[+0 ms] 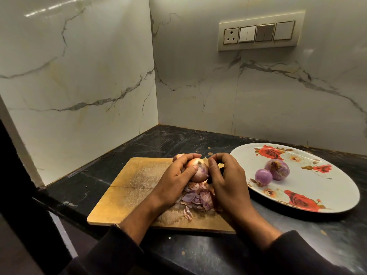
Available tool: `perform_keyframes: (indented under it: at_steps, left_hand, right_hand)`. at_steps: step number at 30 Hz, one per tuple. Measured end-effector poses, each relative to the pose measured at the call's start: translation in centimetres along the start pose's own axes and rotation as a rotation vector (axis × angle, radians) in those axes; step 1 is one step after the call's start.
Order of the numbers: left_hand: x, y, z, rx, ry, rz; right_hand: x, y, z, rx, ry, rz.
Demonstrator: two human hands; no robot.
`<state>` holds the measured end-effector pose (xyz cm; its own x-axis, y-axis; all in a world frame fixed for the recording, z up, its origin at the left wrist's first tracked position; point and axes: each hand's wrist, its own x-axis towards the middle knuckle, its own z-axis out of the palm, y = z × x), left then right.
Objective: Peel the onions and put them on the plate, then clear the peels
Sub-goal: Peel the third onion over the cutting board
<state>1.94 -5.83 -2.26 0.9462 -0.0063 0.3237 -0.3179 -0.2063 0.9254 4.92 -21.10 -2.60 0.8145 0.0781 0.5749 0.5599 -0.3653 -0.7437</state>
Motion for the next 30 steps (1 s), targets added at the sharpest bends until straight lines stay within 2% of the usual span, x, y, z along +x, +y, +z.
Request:
perform_keyframes:
  at_steps: [8, 21, 25, 30]
  left_hand:
    - [0.02, 0.03, -0.04, 0.018, 0.003, -0.002]
    - [-0.15, 0.27, 0.08, -0.093, 0.002, -0.026]
    - [-0.09, 0.35, 0.14, -0.08, 0.049, -0.009]
    - [0.0, -0.03, 0.04, -0.024, 0.056, -0.01]
  right_hand:
    - [-0.11, 0.07, -0.27, -0.095, 0.047, -0.071]
    - [0.31, 0.69, -0.97, -0.048, 0.011, 0.177]
    - [0.01, 0.48, -0.72, -0.071, -0.045, 0.099]
    - [0.0, -0.21, -0.41, 0.071, -0.051, 0.052]
